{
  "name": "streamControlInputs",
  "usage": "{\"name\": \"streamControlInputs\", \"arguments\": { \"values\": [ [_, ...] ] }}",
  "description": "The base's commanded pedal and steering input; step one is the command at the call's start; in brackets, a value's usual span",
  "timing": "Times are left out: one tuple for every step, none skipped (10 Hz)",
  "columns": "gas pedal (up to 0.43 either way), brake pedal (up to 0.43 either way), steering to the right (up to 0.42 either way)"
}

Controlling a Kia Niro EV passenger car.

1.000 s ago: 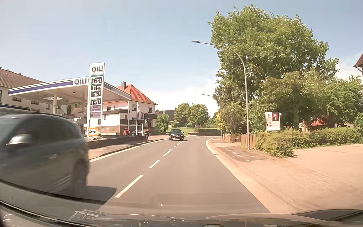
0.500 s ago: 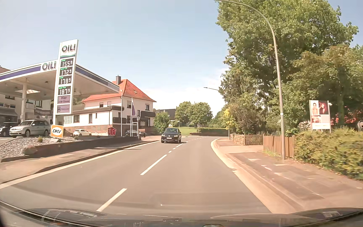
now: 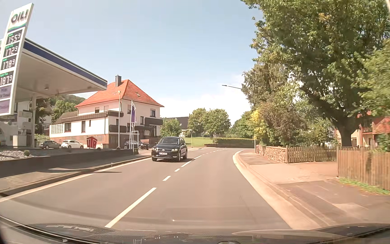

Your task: Follow the waypoints while adhering to traffic rules and regulations

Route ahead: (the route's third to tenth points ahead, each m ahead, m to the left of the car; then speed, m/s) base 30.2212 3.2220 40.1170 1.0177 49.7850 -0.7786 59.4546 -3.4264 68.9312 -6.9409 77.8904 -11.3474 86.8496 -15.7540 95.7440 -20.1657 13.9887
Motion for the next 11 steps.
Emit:
{"name": "streamControlInputs", "arguments": {
  "values": [
    [0.197,0.000,0.005],
    [0.189,0.000,0.005],
    [0.177,0.000,0.005],
    [0.177,0.000,0.005],
    [0.177,0.000,0.005],
    [0.177,0.000,0.006],
    [0.177,0.000,0.008],
    [0.177,0.000,0.009],
    [0.169,0.000,0.010],
    [0.157,0.000,0.011],
    [0.150,0.000,0.013]
  ]
}}
